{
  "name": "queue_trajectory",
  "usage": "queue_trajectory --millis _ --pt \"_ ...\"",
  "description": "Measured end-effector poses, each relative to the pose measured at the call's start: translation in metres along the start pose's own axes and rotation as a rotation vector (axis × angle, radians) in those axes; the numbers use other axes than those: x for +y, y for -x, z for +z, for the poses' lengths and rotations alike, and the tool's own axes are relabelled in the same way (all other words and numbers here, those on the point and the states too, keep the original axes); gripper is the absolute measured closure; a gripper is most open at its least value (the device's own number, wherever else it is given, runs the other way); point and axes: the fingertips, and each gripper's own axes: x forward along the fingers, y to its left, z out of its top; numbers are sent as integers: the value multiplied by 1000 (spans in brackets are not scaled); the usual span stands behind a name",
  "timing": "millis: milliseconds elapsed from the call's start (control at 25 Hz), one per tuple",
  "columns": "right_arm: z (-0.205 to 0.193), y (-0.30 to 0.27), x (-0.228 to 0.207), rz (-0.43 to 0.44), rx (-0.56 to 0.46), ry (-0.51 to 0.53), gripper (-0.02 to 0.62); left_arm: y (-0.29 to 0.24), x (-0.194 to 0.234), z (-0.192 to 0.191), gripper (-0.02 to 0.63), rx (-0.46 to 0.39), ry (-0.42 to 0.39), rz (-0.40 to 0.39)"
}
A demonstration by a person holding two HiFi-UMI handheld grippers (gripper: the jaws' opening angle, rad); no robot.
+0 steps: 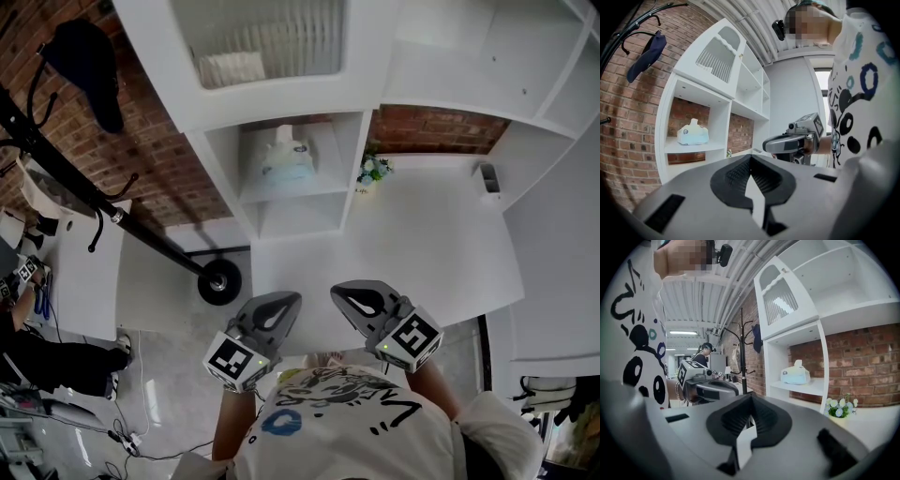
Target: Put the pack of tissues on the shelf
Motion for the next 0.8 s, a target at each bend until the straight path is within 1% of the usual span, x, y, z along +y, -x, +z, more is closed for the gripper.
queue_trajectory --millis 240,440,600,800 --pt "1 -1 -2 -9 -1 2 569 0 3 -1 591 6 -18 6" --pt "-13 -2 -10 -38 64 0 571 -2 2 -1 591 4 -5 4" --pt "-15 -2 -12 -36 61 -34 571 -2 3 -3 591 18 -11 4" --pt "-14 -3 -11 -29 57 -27 571 0 5 -6 591 23 -11 5"
